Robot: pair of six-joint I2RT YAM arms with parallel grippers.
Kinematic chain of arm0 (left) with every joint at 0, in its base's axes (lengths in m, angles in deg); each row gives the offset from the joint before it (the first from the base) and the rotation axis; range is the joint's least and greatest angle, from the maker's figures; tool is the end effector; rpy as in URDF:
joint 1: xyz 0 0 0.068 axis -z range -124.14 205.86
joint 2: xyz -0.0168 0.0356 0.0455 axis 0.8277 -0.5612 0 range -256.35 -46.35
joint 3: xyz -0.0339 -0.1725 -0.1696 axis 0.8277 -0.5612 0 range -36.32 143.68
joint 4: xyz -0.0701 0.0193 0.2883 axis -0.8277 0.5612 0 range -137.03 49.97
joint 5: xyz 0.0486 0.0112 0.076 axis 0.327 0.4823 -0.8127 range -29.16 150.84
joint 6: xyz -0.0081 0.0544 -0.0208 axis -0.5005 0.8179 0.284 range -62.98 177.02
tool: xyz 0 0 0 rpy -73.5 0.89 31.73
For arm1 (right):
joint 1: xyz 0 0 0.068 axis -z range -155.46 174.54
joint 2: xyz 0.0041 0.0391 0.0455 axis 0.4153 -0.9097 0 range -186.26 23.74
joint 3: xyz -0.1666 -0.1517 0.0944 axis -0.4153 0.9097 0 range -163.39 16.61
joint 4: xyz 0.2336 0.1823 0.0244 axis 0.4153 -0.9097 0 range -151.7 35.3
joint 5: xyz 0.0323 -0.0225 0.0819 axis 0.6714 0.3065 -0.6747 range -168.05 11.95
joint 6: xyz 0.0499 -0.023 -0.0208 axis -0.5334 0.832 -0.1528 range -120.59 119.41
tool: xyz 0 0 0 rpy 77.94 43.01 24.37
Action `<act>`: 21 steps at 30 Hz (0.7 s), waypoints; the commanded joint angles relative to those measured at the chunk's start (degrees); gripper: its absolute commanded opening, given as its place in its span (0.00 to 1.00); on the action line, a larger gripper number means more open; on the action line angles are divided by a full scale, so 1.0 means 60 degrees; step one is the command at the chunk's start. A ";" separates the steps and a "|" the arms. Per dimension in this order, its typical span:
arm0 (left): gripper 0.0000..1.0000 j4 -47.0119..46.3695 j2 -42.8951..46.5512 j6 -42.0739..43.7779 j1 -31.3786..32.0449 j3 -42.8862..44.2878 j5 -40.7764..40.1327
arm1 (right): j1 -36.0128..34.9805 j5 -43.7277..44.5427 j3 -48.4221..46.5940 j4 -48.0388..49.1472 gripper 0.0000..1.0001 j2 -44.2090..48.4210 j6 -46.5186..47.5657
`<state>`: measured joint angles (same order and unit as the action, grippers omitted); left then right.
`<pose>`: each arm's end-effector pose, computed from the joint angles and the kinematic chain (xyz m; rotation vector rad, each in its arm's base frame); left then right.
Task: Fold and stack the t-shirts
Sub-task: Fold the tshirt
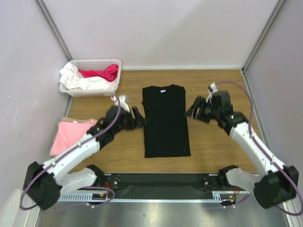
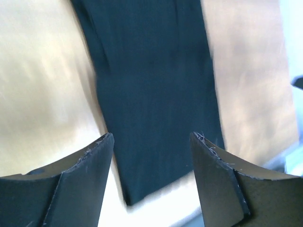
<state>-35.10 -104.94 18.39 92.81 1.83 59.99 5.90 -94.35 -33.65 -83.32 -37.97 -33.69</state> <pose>0.2261 -0.1692 0.2085 -0.0418 2.2318 -0.7394 0.2672 0.1027 0.2486 0.1409 2.3599 0.7830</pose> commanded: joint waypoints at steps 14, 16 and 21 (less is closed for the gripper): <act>0.60 -0.3289 -0.7255 0.0874 -0.2948 0.4730 0.1781 | 0.0439 -0.1972 -0.6679 0.3320 0.55 -0.8228 0.2734; 0.60 -0.3844 -0.7752 0.0668 -0.3154 0.4730 0.2131 | 0.0483 -0.1870 -0.7249 0.3291 0.55 -0.8873 0.2719; 0.58 -0.4111 -0.8384 0.0404 -0.3229 0.4906 0.2089 | 0.0732 -0.1620 -0.7869 0.3158 0.53 -0.9855 0.2340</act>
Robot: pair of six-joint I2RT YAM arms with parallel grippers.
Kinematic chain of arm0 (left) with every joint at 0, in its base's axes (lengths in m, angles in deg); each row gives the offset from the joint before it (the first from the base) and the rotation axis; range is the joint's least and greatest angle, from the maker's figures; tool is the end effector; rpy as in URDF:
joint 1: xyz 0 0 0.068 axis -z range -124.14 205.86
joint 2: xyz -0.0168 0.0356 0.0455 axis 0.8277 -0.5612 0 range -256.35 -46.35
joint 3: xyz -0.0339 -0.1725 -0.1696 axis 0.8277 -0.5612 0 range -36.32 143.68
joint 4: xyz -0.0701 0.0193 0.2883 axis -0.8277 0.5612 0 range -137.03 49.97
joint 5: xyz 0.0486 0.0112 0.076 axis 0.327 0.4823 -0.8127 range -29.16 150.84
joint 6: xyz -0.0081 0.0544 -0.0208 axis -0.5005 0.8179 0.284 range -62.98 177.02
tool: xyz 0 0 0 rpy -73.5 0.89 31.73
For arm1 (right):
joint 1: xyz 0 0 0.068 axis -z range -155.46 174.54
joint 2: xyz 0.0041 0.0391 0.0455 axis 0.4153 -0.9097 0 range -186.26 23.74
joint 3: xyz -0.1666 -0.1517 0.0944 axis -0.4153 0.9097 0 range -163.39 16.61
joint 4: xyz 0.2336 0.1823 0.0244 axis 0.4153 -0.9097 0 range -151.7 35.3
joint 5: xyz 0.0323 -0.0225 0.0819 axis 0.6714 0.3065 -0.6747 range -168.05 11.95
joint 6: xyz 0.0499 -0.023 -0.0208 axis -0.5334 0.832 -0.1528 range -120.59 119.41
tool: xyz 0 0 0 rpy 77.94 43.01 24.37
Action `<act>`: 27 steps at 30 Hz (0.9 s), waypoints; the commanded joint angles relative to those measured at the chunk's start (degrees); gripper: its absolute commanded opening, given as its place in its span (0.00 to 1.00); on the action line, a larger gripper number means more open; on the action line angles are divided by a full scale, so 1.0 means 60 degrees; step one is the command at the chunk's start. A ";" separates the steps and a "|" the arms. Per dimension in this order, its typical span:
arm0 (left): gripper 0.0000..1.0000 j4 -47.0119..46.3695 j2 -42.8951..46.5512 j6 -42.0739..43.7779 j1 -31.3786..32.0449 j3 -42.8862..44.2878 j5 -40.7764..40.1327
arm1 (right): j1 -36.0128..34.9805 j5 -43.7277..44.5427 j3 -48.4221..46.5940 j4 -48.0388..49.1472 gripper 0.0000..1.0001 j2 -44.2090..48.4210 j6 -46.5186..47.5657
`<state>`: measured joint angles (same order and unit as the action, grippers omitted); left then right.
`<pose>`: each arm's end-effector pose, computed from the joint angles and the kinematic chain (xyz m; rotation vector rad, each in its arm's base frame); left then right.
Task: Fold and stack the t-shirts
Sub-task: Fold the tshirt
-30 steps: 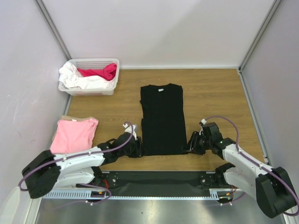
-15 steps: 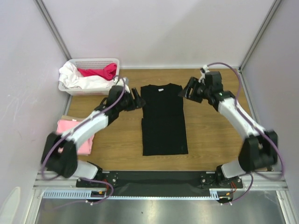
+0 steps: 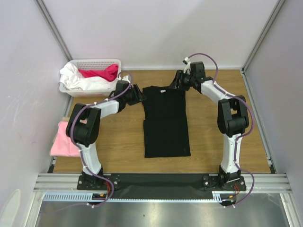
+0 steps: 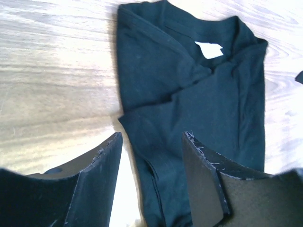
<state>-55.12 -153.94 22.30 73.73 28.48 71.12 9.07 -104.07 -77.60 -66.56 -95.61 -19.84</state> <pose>0.4113 -0.1405 0.1227 -0.2251 2.2449 -0.7049 0.4828 0.1530 0.1843 -0.1851 2.2608 0.8320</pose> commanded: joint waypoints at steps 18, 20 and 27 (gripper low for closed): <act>0.52 -0.1521 -0.1345 -0.1113 -0.0063 0.0465 -0.0102 | 0.0658 -0.0029 -0.0367 0.0292 0.51 -0.0572 0.0029; 0.44 -0.1697 -0.1433 -0.1127 -0.0063 0.0495 -0.0059 | 0.0673 0.0103 -0.0352 0.0219 0.51 -0.0587 0.0029; 0.17 -0.2048 -0.1434 -0.0967 -0.0063 0.0495 -0.0351 | 0.0688 0.0381 -0.0148 0.0101 0.46 -0.0689 0.0029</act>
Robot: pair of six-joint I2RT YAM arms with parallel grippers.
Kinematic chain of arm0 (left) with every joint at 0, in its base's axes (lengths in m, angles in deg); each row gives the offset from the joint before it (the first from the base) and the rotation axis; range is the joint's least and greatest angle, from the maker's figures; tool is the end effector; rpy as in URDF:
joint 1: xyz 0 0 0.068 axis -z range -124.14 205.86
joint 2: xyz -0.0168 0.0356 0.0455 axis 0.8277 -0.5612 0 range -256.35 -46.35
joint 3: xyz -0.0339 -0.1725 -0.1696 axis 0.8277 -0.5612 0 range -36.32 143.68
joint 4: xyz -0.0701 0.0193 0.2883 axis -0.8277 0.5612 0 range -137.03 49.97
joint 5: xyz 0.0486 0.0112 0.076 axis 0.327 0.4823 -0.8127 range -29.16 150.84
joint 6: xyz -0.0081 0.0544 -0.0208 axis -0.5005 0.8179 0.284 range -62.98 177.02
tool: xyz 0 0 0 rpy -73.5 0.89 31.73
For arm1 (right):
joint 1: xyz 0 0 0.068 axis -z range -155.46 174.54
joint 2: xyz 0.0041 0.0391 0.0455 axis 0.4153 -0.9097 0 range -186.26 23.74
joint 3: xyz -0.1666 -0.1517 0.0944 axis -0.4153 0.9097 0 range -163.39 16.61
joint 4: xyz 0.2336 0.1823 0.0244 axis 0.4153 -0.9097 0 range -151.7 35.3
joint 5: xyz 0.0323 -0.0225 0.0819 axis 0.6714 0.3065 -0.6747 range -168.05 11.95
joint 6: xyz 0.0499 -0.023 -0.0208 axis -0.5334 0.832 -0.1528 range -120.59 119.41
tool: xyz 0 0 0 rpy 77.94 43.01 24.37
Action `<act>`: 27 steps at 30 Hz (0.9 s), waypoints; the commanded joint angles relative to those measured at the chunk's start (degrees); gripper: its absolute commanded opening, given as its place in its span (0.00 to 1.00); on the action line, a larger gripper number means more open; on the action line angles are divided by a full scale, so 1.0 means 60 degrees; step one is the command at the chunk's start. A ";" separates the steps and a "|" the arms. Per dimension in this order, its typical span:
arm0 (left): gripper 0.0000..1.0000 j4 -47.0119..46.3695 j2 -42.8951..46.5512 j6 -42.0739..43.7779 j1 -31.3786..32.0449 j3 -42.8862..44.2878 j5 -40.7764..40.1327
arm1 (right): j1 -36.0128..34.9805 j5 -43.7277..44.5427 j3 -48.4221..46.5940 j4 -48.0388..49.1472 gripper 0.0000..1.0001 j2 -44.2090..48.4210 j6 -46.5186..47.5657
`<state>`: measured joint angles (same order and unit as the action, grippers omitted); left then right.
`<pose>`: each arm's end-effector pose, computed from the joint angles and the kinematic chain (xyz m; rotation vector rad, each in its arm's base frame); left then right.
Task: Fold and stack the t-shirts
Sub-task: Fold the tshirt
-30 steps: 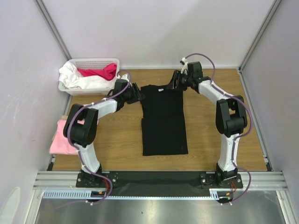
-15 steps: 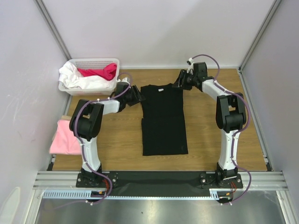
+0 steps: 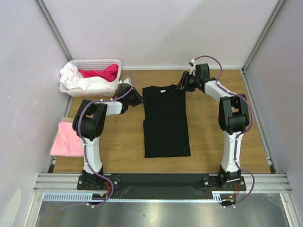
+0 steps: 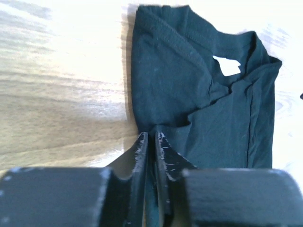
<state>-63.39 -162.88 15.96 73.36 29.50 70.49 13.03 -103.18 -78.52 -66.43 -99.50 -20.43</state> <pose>0.4233 -0.1409 0.0767 -0.3631 2.2346 -0.7504 0.4988 0.1200 0.1570 -0.0720 2.3067 0.7827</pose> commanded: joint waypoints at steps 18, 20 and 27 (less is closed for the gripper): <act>0.01 -0.3057 0.0232 0.1349 0.0028 -0.0320 0.0105 | -0.0469 -0.1218 -0.1077 0.0490 0.57 -0.1022 0.2630; 0.01 -0.3220 0.0232 0.1379 0.0028 -0.0379 0.0076 | -0.0616 -0.0985 -0.1282 0.0402 0.61 -0.1168 0.2982; 0.02 -0.2664 0.0028 0.1394 -0.0001 -0.0116 -0.0247 | -0.0528 0.0582 -0.1679 0.0021 0.63 -0.1462 0.2603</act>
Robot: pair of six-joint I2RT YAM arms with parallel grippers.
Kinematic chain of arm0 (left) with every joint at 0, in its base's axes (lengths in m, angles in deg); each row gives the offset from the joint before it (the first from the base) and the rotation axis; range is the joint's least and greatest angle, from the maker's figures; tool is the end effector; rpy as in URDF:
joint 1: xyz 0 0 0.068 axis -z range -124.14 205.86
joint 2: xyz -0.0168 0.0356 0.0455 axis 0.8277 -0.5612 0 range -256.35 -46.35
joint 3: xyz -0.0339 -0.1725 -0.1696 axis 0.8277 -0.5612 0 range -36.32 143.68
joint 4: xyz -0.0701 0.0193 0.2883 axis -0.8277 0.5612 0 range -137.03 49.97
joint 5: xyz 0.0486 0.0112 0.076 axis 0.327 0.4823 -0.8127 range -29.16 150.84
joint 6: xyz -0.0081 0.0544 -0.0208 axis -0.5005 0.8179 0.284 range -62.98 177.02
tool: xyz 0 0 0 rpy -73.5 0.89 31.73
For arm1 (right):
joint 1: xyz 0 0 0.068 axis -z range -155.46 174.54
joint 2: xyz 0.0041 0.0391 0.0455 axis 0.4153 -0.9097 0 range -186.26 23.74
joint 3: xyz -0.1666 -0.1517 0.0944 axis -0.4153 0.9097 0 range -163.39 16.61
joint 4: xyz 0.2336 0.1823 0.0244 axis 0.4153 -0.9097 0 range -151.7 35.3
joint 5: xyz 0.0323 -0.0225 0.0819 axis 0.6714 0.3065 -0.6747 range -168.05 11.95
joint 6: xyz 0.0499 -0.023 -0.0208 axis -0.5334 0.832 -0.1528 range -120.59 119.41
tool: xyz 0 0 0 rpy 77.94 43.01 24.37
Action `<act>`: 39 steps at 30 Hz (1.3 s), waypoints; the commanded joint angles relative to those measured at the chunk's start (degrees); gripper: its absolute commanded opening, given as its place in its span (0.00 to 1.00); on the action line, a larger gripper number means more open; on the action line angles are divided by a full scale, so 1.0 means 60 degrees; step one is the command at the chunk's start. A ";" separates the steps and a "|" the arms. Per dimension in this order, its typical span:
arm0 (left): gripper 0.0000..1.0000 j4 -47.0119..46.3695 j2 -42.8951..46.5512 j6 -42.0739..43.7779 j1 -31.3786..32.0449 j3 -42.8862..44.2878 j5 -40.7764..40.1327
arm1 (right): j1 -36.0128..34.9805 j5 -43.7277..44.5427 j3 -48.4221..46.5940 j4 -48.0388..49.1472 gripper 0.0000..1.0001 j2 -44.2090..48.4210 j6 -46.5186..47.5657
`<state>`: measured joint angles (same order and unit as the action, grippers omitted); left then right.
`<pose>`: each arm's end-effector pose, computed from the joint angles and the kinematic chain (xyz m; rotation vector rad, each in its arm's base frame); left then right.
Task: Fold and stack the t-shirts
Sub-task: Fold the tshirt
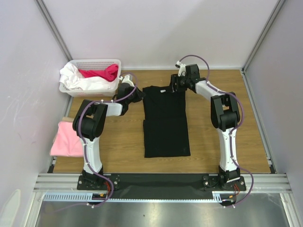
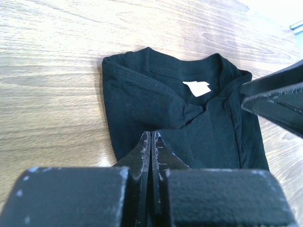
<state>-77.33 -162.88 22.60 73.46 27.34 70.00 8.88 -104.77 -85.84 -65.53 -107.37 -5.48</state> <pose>0.4274 -0.1426 0.0892 -0.1899 2.0276 -0.7416 0.5125 0.1635 0.1358 -0.4634 2.2228 0.7170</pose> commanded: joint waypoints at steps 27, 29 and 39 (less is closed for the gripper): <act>0.57 0.1813 0.0641 0.0506 -0.0019 0.0963 -0.0561 | -0.0276 0.2373 -0.0517 -0.1213 0.32 -0.0546 0.0785; 0.58 0.1843 0.0774 0.0521 -0.0019 0.0803 -0.0591 | -0.0290 0.2446 -0.0517 -0.1198 0.21 -0.0575 0.0770; 0.58 0.1638 0.1053 0.0360 -0.0019 0.0216 -0.0386 | -0.0261 0.3441 -0.0459 -0.0905 0.00 -0.0253 0.0214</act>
<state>-66.01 -159.36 24.07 73.46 29.63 67.14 7.32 -89.08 -87.16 -71.76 -109.71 -3.12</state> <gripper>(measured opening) 0.582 0.016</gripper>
